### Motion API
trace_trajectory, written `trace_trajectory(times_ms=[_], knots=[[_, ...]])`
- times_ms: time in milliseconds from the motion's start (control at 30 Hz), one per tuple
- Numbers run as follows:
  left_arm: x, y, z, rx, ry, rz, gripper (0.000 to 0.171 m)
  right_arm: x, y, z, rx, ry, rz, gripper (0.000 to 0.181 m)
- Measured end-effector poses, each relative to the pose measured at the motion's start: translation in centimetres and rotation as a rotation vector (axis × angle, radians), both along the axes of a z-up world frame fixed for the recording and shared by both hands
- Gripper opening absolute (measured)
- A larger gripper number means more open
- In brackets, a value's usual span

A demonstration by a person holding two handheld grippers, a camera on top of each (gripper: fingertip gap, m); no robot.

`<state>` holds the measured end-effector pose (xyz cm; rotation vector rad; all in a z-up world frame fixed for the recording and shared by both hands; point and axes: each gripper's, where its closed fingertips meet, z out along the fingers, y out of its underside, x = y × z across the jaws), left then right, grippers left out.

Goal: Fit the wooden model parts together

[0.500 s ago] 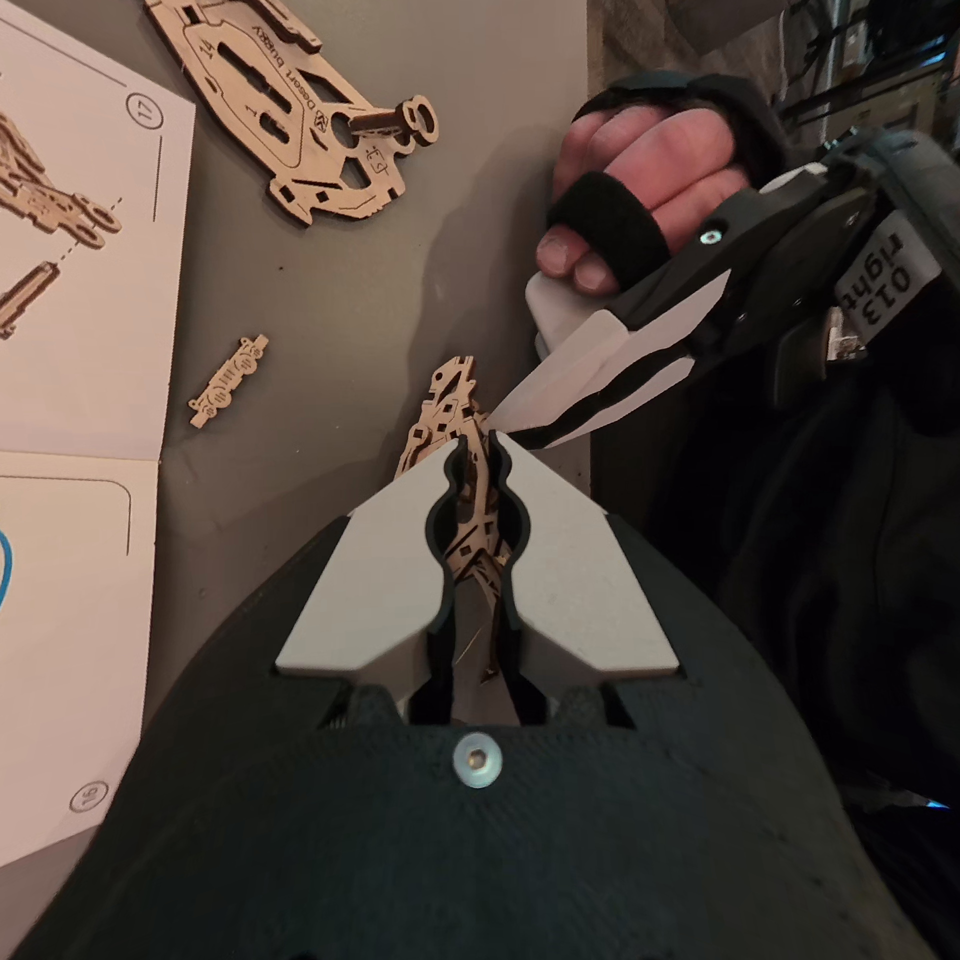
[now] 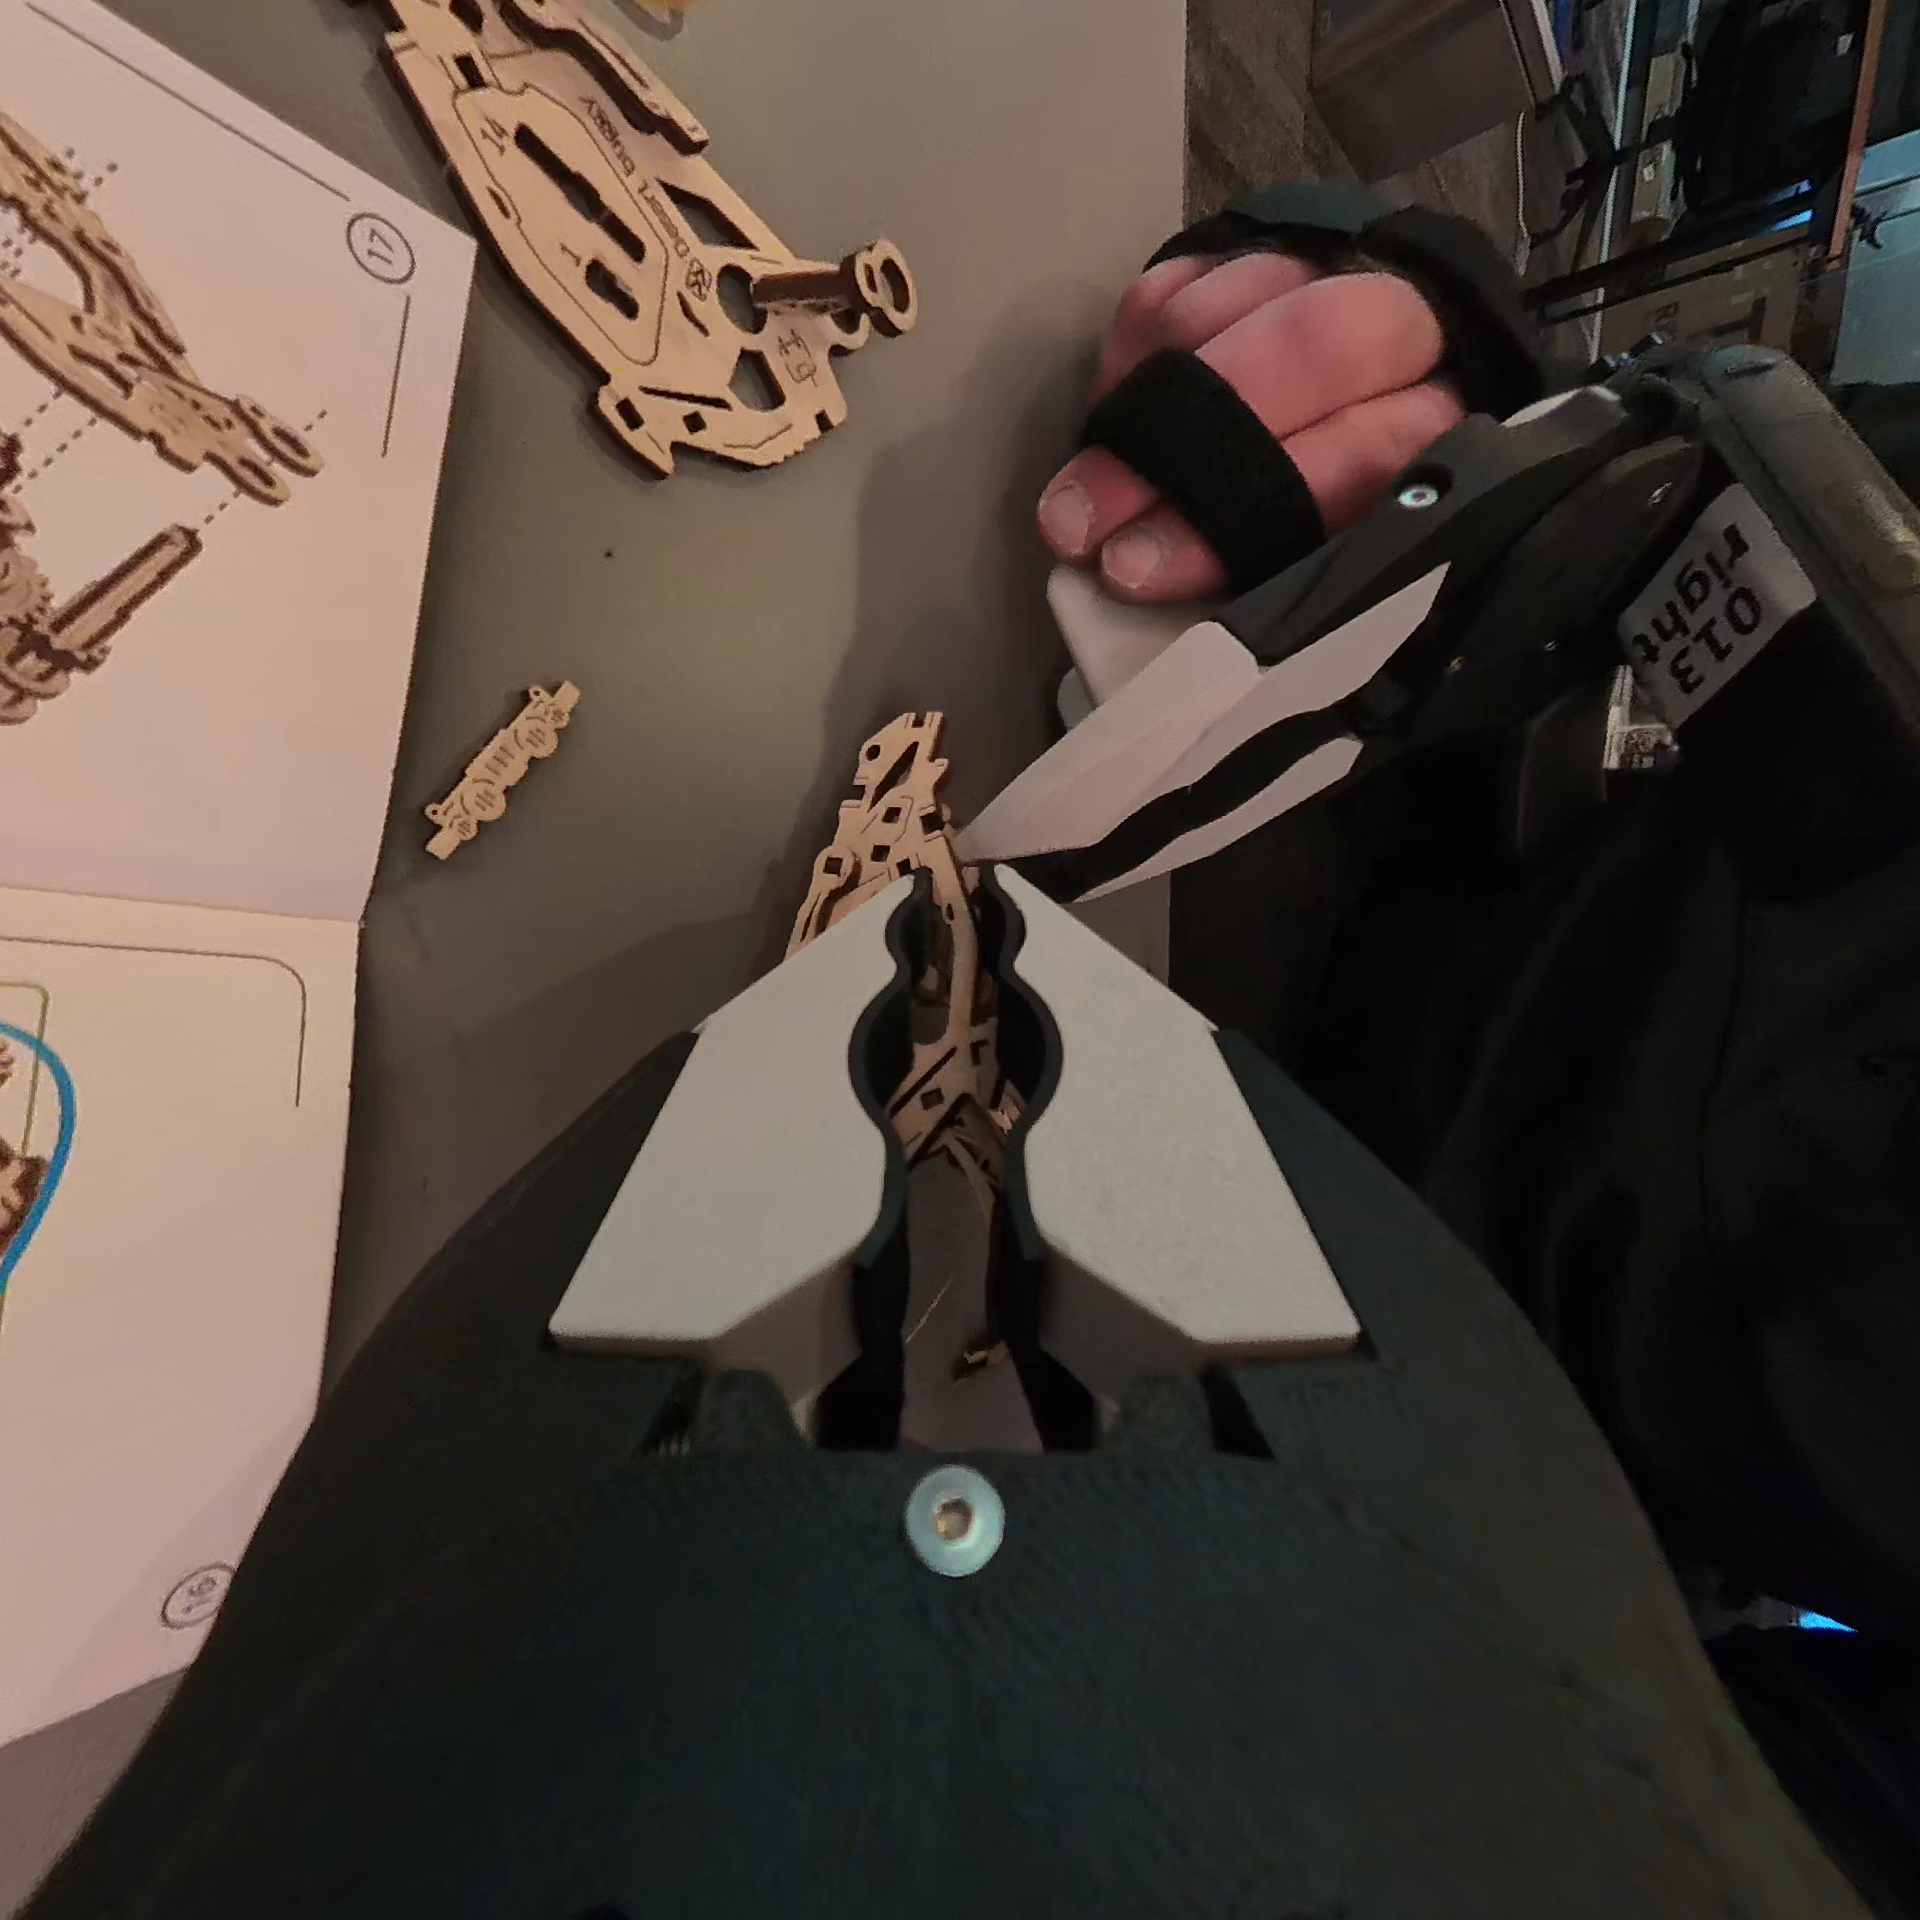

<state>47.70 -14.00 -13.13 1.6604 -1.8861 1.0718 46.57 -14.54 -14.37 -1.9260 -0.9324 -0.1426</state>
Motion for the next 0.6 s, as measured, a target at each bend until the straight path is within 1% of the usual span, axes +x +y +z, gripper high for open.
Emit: trace_trajectory(times_ms=[200,233,600], knots=[[0.35,0.26,0.24,-0.033,-0.020,0.049,0.011,0.25,0.14,0.00,-0.049,0.063,-0.016,0.019],[0.48,0.35,0.35,-0.039,-0.025,0.060,0.009,0.28,0.15,0.00,-0.057,0.074,-0.019,0.019],[0.57,0.46,0.45,-0.073,-0.017,0.075,0.010,0.49,0.18,0.15,-0.169,0.232,-0.066,0.016]])
